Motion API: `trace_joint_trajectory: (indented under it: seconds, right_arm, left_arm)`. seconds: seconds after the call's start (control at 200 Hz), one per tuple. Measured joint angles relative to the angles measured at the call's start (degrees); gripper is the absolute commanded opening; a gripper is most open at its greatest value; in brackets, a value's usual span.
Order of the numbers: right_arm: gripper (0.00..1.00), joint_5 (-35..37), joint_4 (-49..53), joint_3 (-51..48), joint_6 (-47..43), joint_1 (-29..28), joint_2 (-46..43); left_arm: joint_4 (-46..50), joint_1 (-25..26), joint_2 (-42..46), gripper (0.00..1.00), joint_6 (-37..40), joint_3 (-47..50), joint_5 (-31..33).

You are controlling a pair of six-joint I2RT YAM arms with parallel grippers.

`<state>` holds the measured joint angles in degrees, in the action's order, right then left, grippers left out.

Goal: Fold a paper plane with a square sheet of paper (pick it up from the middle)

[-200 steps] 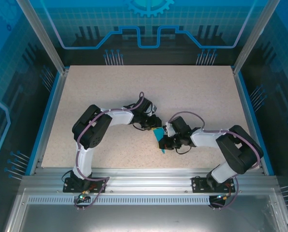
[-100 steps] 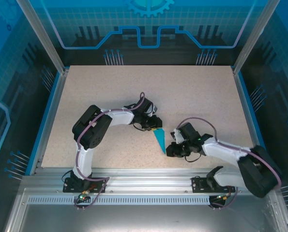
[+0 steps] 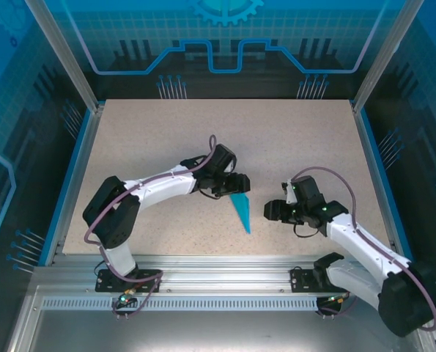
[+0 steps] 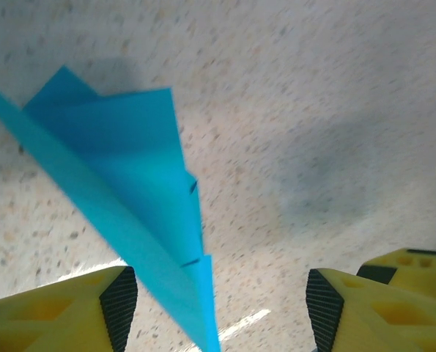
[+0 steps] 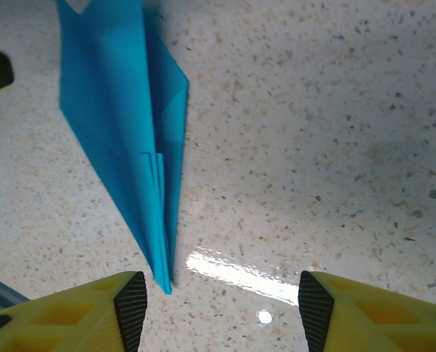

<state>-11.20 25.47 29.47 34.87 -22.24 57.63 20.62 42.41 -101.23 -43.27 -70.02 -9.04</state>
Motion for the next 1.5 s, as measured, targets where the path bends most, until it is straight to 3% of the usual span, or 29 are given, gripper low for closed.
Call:
trace_joint_trajectory:
  seconds: [0.195,0.425,0.59,0.87,1.06,1.27,1.5]
  right_arm:
    - [0.60,-1.6,-1.6,0.0,0.3,0.7,5.7]
    - [0.70,-2.8,-3.1,0.0,0.7,0.9,4.5]
    - [0.70,-3.9,-3.9,0.0,0.7,0.9,3.3]
    - [0.71,-5.4,-5.0,-0.8,0.7,0.9,4.7]
    - [0.71,-6.0,-5.8,-1.0,0.7,0.9,5.9]
    - [0.71,-7.4,-7.2,-1.0,0.7,0.9,7.1]
    - [0.66,-10.5,-9.8,-0.9,0.9,0.7,9.1]
  left_arm:
    - [3.1,2.0,-0.6,0.68,-3.0,0.0,3.6]
    - [4.6,2.6,-4.3,0.63,-4.1,-0.5,4.6]
    - [4.6,2.9,-4.5,0.58,-4.9,-0.5,4.7]
    - [4.4,2.9,-4.5,0.41,-4.9,-0.5,4.7]
    - [4.1,2.9,-4.5,0.36,-4.9,-0.3,4.7]
    - [3.9,2.9,-4.3,0.12,-5.1,0.1,4.9]
    - [2.8,2.9,0.6,0.08,-4.9,5.9,6.6]
